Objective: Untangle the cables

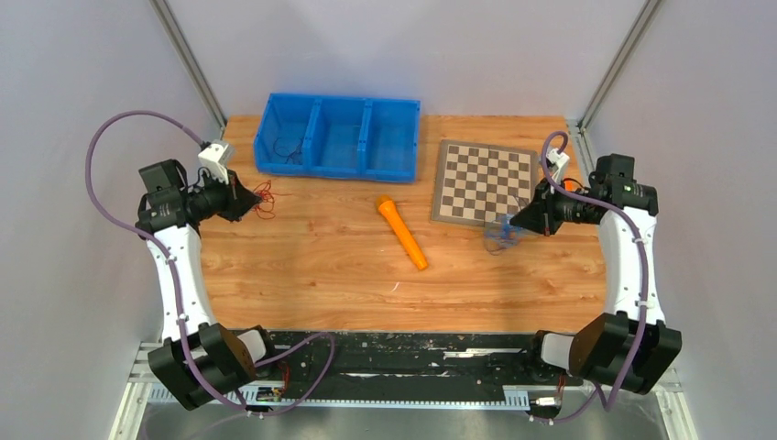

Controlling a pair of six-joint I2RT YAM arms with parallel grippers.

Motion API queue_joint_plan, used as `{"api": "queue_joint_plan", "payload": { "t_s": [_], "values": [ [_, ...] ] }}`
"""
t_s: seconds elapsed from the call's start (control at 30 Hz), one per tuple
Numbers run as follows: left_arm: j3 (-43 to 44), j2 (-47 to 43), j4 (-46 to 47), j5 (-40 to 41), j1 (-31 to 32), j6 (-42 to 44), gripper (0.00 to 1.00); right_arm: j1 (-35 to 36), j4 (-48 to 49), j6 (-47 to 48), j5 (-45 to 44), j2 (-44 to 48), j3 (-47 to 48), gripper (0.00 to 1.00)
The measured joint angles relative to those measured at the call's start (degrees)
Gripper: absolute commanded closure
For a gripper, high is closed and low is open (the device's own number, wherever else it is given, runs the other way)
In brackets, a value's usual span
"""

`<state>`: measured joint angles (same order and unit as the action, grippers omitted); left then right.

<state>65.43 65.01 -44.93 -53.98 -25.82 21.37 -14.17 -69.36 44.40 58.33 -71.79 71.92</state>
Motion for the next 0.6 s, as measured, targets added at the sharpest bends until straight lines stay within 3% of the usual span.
{"api": "queue_joint_plan", "payload": {
  "t_s": [0.17, 0.33, 0.37, 0.43, 0.47, 0.53, 0.6],
  "values": [
    [-0.7, 0.5, 1.5, 5.1, -1.0, 0.1, 1.00, -0.6, -2.9, 3.4, -1.7, -0.3, -0.2, 1.00],
    [-0.4, 0.8, -0.7, -0.2, -1.0, 0.9, 1.00, 0.9, -3.6, 4.4, -1.2, -0.6, -3.8, 0.97],
    [-0.1, 0.7, -1.2, -1.4, -0.5, 0.9, 1.00, 1.9, -3.7, 4.3, -1.1, -0.9, -4.5, 0.69],
    [0.6, 0.3, -2.6, -3.3, 1.4, 0.9, 1.00, 4.3, -3.3, 3.0, -0.9, -1.2, -5.7, 0.30],
    [0.7, -0.2, -3.0, -4.1, 2.7, 0.9, 1.00, 5.8, -2.7, 2.2, -0.9, -1.2, -6.5, 0.18],
    [0.8, -1.7, -3.7, -5.5, 5.6, 0.5, 1.00, 8.9, -1.4, 0.0, -1.6, -1.2, -7.2, 0.01],
    [0.8, -3.3, -3.9, -7.0, 8.9, -0.9, 1.00, 12.3, 1.3, -2.8, -2.1, -1.2, -7.3, 0.00]
  ]
}}
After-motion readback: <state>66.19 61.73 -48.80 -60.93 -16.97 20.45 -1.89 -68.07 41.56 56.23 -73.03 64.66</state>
